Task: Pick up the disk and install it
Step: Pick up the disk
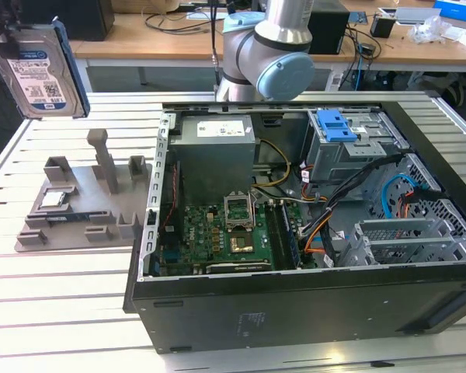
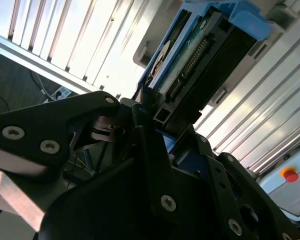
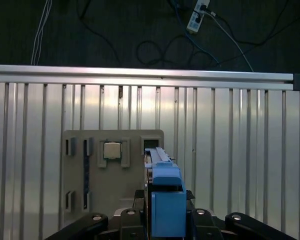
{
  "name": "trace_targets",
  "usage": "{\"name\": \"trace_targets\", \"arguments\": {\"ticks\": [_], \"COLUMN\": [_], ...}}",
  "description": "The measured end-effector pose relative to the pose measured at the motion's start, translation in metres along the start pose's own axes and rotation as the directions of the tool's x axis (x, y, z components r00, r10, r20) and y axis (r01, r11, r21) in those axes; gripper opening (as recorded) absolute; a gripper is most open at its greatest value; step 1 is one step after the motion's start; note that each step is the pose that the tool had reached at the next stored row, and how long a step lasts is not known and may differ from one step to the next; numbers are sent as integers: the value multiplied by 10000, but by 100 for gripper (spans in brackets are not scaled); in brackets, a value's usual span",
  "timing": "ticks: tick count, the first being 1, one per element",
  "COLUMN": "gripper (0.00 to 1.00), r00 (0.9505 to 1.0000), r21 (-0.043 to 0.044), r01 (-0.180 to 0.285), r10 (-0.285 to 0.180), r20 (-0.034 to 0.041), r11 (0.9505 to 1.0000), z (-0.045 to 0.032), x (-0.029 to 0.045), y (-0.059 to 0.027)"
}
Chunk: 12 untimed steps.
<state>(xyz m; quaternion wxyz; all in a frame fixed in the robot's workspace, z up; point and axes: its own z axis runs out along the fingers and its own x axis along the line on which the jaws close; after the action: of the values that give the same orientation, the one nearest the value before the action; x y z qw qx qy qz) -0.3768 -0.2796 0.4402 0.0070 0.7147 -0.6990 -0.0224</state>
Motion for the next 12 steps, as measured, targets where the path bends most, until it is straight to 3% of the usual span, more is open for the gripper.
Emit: {"name": "trace_targets", "arguments": {"ticks": [12], "gripper": [36], "r00": [10000], "r21": [1], "r01": [0], "r10": [0], "r20": [1], "r11": [10000], "z": [-262], "x": [-6], "y": [11]}}
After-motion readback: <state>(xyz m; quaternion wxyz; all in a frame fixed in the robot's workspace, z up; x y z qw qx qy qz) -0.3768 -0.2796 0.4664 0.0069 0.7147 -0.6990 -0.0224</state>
